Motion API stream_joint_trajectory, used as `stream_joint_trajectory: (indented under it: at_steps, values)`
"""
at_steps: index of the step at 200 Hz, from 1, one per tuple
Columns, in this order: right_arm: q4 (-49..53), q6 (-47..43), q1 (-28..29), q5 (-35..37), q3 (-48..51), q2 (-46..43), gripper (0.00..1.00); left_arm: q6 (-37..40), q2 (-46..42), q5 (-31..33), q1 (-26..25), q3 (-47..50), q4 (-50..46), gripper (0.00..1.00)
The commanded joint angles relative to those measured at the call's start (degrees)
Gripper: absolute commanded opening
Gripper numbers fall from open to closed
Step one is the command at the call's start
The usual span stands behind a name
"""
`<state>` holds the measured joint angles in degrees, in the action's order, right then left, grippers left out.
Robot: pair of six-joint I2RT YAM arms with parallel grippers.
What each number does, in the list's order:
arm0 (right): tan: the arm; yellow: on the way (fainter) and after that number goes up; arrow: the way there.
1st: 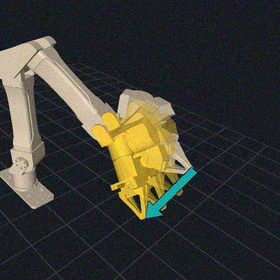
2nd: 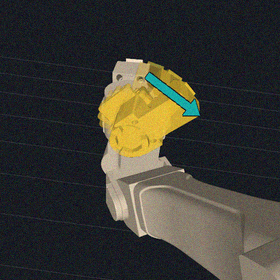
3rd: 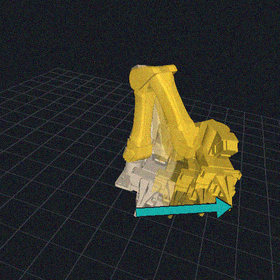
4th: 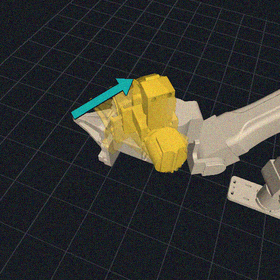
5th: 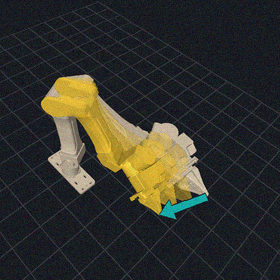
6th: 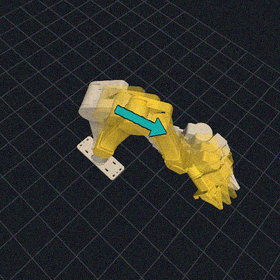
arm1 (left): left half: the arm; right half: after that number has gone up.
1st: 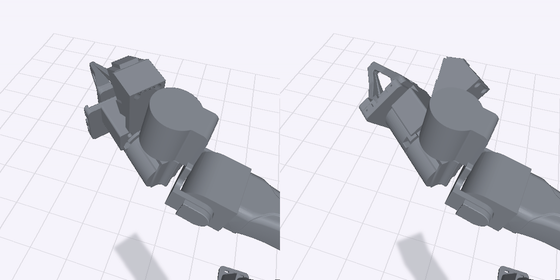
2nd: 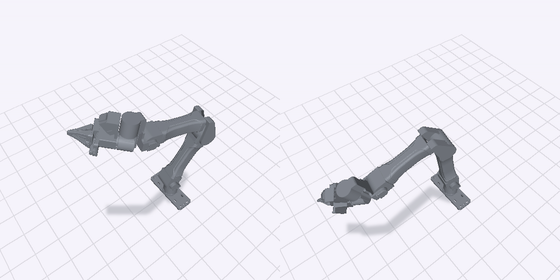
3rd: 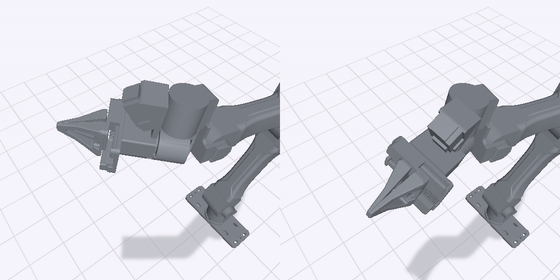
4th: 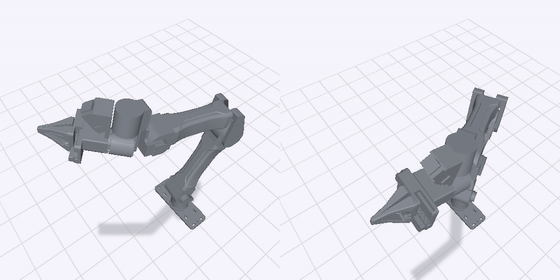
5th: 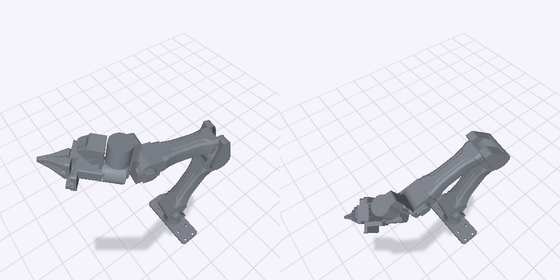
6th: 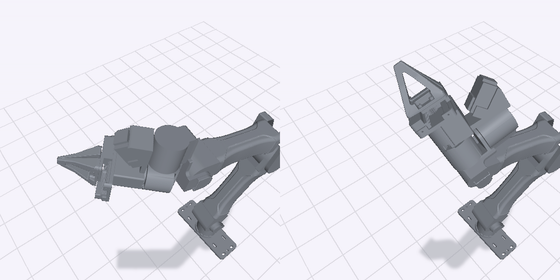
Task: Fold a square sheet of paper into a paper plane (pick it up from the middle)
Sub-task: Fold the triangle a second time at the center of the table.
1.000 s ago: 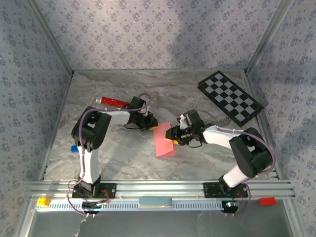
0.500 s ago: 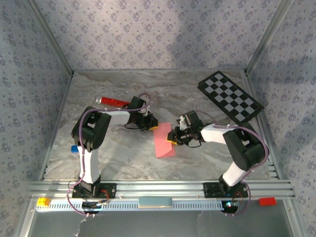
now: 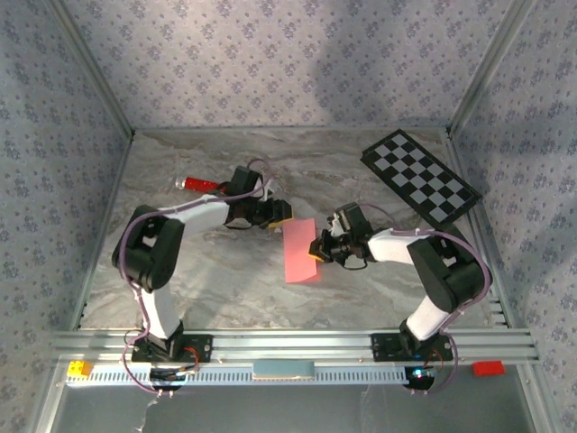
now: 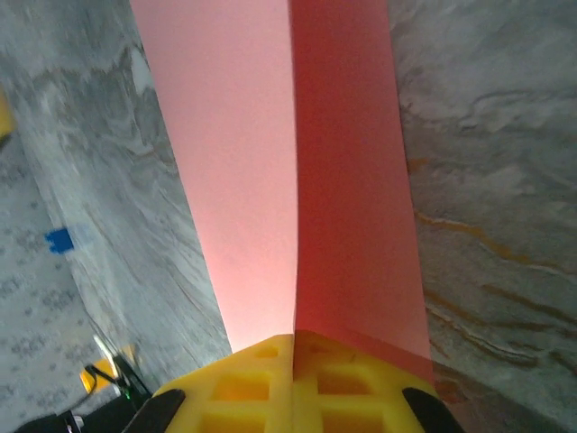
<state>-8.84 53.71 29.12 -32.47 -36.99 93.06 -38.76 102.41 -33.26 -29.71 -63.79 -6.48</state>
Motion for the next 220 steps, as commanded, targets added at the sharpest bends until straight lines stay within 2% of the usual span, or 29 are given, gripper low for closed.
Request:
stream_joint_trajectory:
  at_steps: [1,24,50,74,102,125,141,155,178,192,220]
  values:
    - [-4.81,7.16,0.32,4.70,2.35,-2.21,0.03,2.85,-5.66,4.54,-0.75,0.78,-1.57,0.49]
    - [-5.12,7.77,1.34,4.42,1.89,-2.77,0.08,4.48,-10.10,8.39,-1.32,4.28,-0.09,0.49]
    - [-2.17,4.56,1.47,3.04,0.23,-2.65,0.16,6.65,-15.03,11.37,-2.55,10.11,4.37,0.44]
    - [-0.31,1.73,0.84,0.62,-1.39,-1.51,0.20,8.86,-18.88,13.09,-4.42,15.25,8.88,0.43]
    - [1.61,-0.56,-0.22,-0.13,-2.32,-0.56,0.20,9.45,-21.20,12.24,-4.93,16.49,5.63,0.43]
    - [0.90,-0.67,-1.25,-1.83,-2.52,1.05,0.14,9.94,-22.80,11.71,-6.22,18.19,6.06,0.45]
    - [0.17,-0.50,-1.55,-2.81,-2.62,1.92,0.09,12.55,-24.36,15.06,-9.39,18.91,5.57,0.47]
    - [0.17,-0.36,-1.53,-2.88,-2.82,2.14,0.07,15.87,-25.27,20.60,-13.31,18.41,3.22,0.48]
    - [0.64,-0.29,-1.68,-2.82,-2.99,1.89,0.06,19.91,-25.98,30.69,-20.06,18.15,0.57,0.52]
    - [1.24,-0.46,-1.80,-2.91,-3.10,1.76,0.06,21.34,-25.95,34.79,-23.89,18.13,-0.05,0.57]
    - [2.06,-0.63,-1.89,-2.92,-3.11,1.78,0.06,24.06,-24.48,43.55,-31.82,17.09,-1.27,0.63]
